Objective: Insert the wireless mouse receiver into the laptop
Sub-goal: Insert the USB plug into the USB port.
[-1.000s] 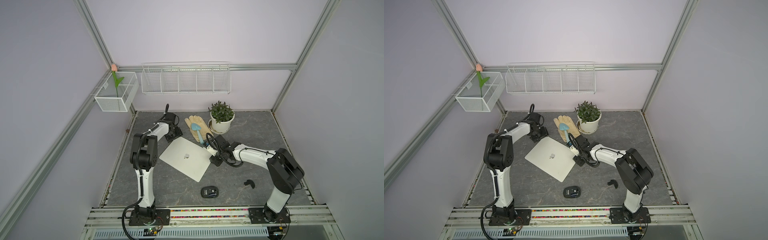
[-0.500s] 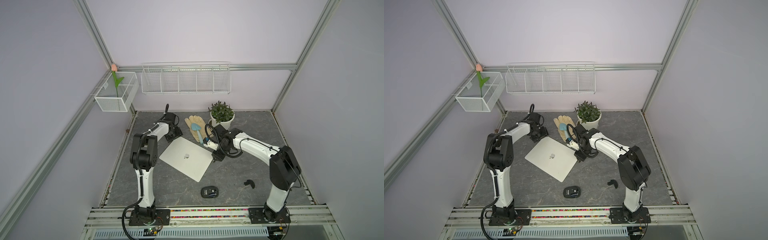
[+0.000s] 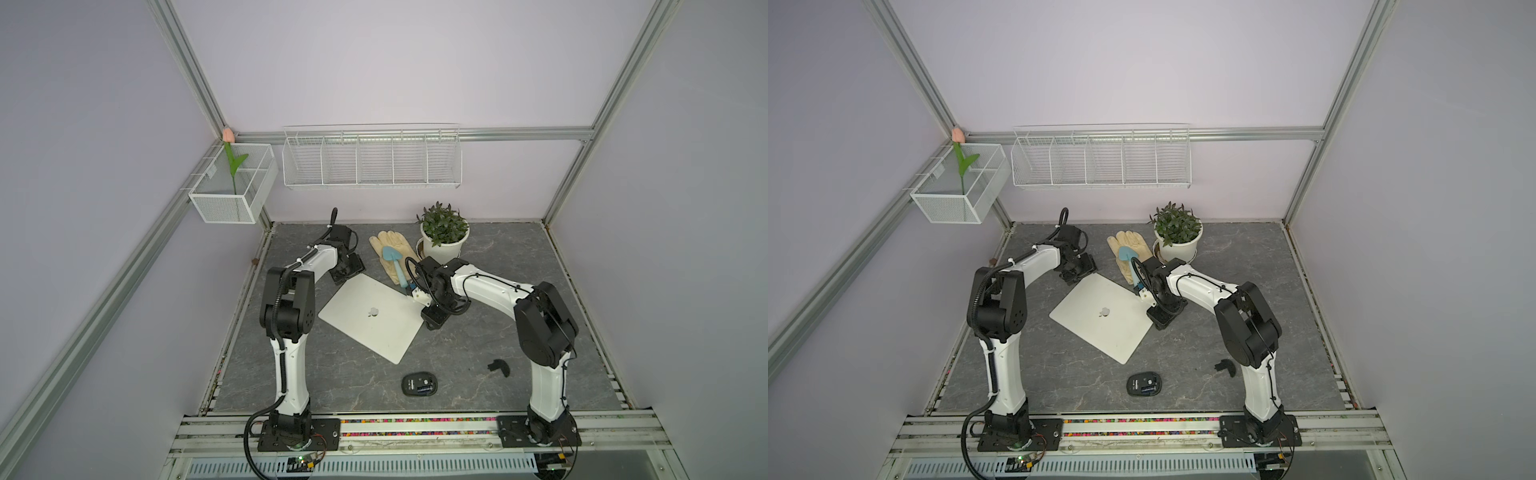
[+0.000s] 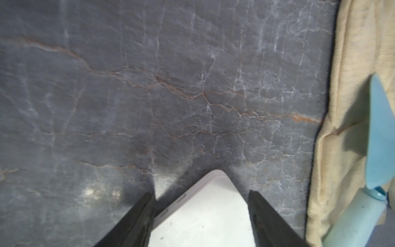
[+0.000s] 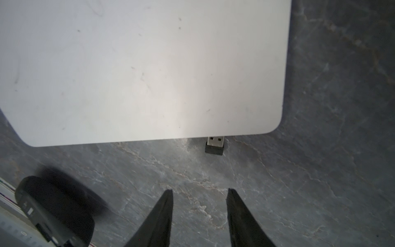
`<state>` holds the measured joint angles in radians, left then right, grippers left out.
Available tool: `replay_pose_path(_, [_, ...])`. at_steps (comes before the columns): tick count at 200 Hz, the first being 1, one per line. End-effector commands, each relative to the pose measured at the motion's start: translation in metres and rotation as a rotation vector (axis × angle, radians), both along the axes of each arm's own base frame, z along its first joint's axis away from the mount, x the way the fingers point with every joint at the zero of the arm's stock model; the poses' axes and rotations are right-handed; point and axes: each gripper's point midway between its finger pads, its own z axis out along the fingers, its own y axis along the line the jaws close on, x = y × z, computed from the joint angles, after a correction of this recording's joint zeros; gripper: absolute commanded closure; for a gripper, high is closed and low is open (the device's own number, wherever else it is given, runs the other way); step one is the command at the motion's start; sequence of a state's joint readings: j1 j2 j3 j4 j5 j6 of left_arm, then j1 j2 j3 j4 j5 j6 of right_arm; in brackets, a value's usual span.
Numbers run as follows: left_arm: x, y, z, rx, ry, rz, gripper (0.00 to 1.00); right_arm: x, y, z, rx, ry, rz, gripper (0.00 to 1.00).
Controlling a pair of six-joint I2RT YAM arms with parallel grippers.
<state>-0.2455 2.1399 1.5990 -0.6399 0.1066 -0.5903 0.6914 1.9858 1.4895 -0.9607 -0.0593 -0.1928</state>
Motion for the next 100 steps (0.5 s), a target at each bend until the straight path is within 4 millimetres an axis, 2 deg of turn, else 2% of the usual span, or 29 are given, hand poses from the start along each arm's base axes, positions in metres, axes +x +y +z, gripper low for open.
replay_pose_path(1, [-0.012, -0.003, -0.009, -0.023, 0.054, 0.002, 0.29, 0.0, 0.005, -0.006, -0.02, 0.005, -0.011, 0.56])
replay_pose_path(28, [-0.012, -0.002, -0.01, -0.023, 0.055, 0.002, 0.29, 0.002, 0.003, -0.012, -0.053, -0.005, -0.014, 0.58])
replay_pose_path(33, [-0.012, -0.001, -0.009, -0.023, 0.054, 0.004, 0.29, 0.009, 0.007, -0.013, -0.041, -0.032, -0.018, 0.58])
replay_pose_path(63, [-0.012, -0.002, -0.01, -0.026, 0.057, 0.005, 0.29, 0.016, 0.005, -0.018, -0.068, -0.078, -0.03, 0.61])
replay_pose_path(100, [-0.012, -0.001, -0.01, -0.026, 0.058, 0.005, 0.29, 0.017, 0.005, -0.025, -0.086, -0.099, -0.031, 0.62])
